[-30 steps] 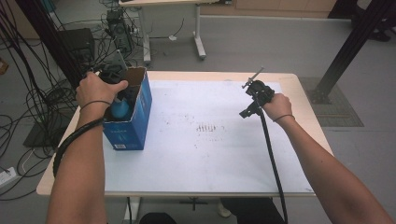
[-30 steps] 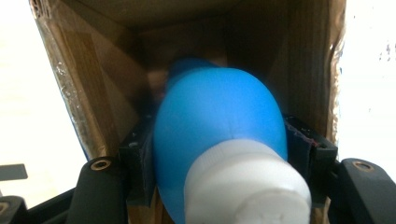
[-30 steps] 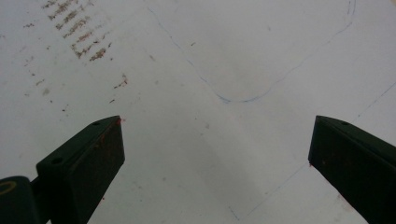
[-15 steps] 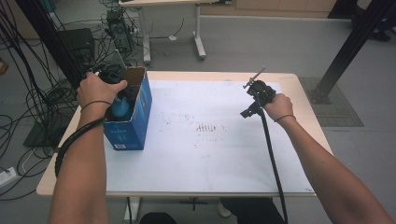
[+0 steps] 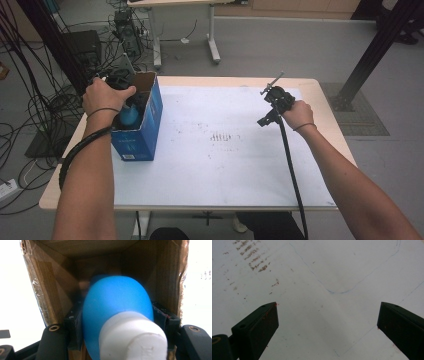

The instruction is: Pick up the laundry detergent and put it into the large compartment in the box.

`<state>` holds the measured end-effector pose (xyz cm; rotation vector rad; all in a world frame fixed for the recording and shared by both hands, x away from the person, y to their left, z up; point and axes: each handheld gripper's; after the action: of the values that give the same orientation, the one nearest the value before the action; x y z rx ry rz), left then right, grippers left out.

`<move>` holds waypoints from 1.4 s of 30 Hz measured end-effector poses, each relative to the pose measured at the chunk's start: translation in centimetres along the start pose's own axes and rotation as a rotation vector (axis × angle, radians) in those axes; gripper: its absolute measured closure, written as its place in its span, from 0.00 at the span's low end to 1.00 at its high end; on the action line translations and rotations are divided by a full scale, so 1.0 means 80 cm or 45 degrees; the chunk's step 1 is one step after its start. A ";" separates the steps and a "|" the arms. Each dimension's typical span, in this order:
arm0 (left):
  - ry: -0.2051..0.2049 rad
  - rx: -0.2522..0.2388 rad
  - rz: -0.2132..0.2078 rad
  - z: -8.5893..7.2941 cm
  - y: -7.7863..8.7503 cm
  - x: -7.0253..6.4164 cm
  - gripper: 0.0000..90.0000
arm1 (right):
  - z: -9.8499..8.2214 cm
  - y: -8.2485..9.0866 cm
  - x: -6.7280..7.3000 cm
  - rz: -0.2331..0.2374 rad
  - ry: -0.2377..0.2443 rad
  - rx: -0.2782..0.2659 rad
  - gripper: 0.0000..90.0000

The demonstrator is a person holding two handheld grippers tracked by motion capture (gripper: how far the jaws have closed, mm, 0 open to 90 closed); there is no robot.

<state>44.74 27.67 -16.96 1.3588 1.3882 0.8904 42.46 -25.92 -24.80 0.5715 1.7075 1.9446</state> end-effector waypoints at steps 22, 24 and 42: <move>0.011 -0.007 -0.007 -0.002 -0.001 0.001 0.42 | 0.000 0.000 0.001 0.000 0.003 -0.004 0.04; 0.012 -0.007 -0.007 -0.002 -0.001 0.001 0.42 | 0.000 0.000 0.001 0.000 0.005 -0.005 0.04; 0.020 -0.005 -0.007 -0.001 -0.001 0.000 0.42 | 0.000 0.002 0.001 -0.010 0.013 -0.009 0.04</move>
<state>44.64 27.68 -17.05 1.3474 1.4009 0.9014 42.34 -25.90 -24.68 0.5521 1.7060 1.9504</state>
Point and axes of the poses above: each handheld gripper's, and its own axes: y roughly backward along the jaws, z roughly out of its top, x roughly to its left, and after that the axes turned 15 degrees about x, right-handed
